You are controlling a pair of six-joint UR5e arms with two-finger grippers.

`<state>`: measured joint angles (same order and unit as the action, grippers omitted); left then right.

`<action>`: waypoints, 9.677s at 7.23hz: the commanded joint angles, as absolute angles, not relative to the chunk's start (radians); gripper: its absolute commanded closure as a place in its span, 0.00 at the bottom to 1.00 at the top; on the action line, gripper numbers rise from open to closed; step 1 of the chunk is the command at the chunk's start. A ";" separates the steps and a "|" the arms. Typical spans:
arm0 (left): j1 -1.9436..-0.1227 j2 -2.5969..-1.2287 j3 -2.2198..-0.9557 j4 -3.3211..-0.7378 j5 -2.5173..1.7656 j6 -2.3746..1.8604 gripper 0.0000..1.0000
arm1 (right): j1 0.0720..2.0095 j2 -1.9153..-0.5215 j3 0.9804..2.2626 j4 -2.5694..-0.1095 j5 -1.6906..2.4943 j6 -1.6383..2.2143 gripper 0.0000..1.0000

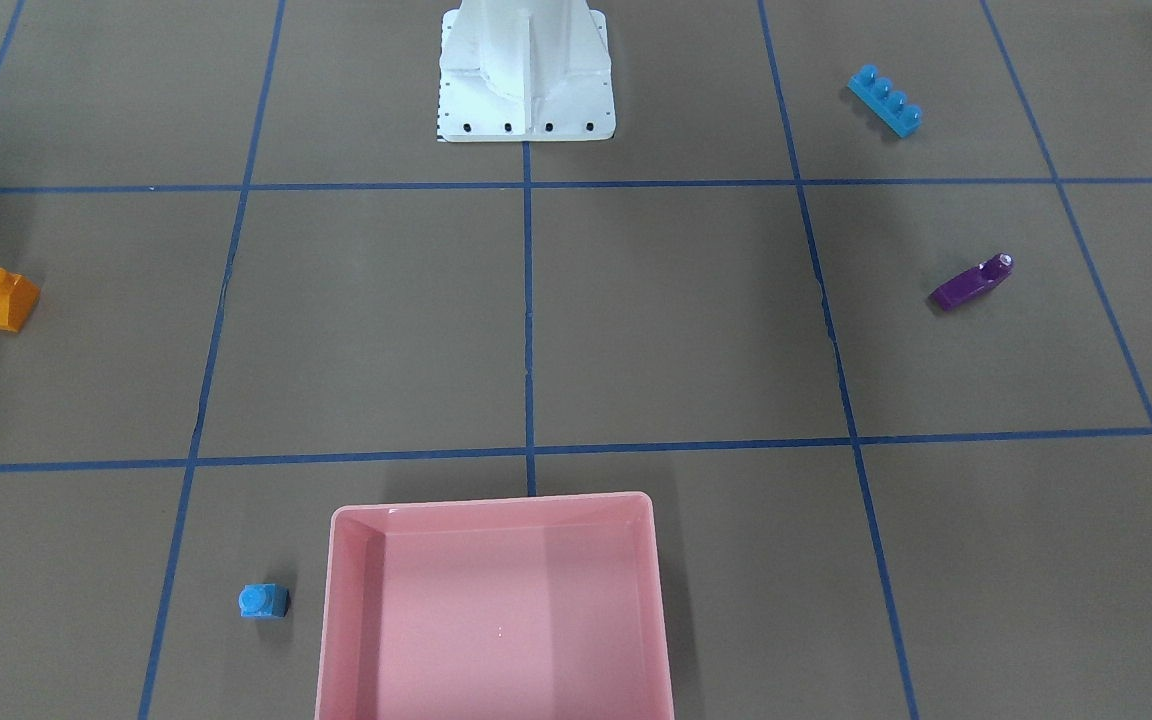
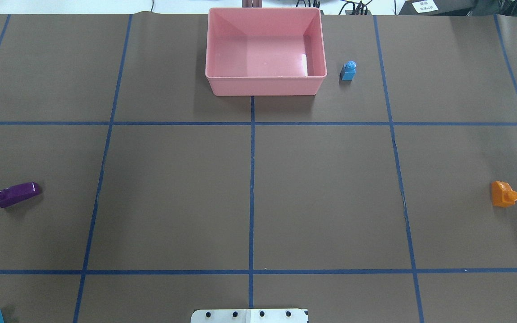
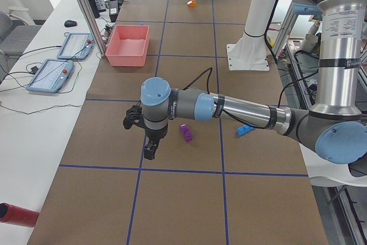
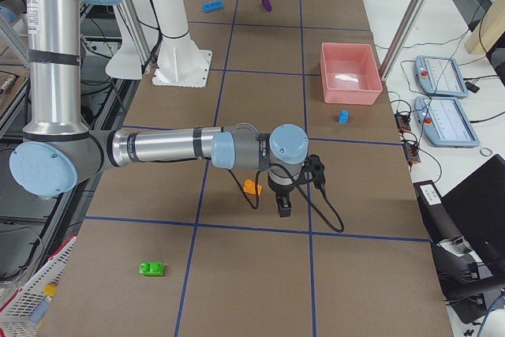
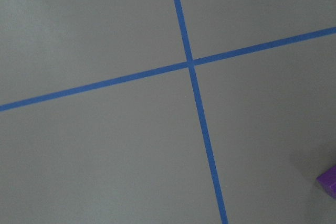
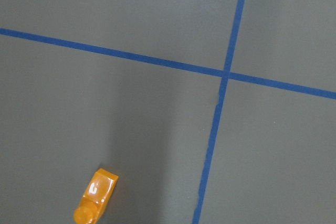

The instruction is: Put all blocks into box

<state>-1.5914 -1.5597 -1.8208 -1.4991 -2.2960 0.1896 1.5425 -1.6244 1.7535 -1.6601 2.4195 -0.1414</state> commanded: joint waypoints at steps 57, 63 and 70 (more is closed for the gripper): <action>-1.116 -2.400 -1.529 -1.672 -2.351 -0.901 1.00 | 1.039 -0.831 1.327 -1.432 2.108 0.656 0.00; -0.819 -2.646 -1.157 -1.997 -1.855 -1.210 1.00 | 0.954 -0.802 0.987 -0.963 1.999 0.739 0.01; -0.775 -2.753 -0.924 -2.108 -1.761 -1.213 1.00 | 0.930 -0.762 0.861 -0.884 1.970 0.747 0.58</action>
